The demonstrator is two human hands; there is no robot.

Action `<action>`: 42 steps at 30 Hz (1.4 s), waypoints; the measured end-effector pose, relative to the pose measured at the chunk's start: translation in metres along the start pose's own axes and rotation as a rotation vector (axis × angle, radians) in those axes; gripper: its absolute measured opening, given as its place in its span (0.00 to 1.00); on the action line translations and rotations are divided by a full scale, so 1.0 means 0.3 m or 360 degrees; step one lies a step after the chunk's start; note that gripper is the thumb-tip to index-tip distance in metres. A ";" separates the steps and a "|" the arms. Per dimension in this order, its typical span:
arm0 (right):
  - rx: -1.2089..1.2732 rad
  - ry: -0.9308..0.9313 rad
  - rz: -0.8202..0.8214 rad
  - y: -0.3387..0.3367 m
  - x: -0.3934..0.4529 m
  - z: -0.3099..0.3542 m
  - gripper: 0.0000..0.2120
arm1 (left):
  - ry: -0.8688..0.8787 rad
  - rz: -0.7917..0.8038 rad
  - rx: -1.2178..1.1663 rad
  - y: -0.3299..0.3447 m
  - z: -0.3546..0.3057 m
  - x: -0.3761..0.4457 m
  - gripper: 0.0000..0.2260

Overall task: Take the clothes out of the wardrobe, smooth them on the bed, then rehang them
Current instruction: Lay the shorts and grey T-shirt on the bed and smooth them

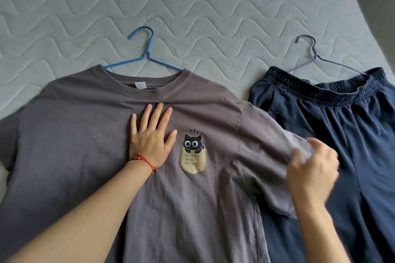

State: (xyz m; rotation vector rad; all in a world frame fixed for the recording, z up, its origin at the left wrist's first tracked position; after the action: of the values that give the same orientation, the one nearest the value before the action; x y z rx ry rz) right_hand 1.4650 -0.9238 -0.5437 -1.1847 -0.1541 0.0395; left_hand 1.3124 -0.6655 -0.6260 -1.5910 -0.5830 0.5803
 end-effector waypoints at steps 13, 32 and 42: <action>0.0034 -0.0833 0.0678 0.420 0.199 0.646 0.20 | 0.0010 -0.0041 0.0034 0.005 0.003 0.005 0.27; 0.0228 -0.0756 0.0473 0.556 0.270 0.757 0.13 | 0.0054 -0.0020 -0.0118 -0.022 0.015 0.013 0.26; 0.0063 -0.0729 0.0205 0.515 0.321 0.903 0.17 | -0.0102 -0.0145 -0.0026 -0.100 0.412 -0.016 0.24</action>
State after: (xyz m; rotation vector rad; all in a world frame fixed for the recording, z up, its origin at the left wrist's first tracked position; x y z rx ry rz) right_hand 1.5299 -0.6057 -0.5774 -1.1299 -0.4771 0.4273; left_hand 1.2251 -0.5746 -0.6071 -1.5571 -0.7062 0.5615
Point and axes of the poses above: each hand's wrist, its own x-axis towards the middle knuckle, its own y-axis out of the palm, z = x × y, the point moved 1 cm from there along x, towards the middle knuckle, and after that the axes turned 4 degrees about -y, right-handed, at the moved point
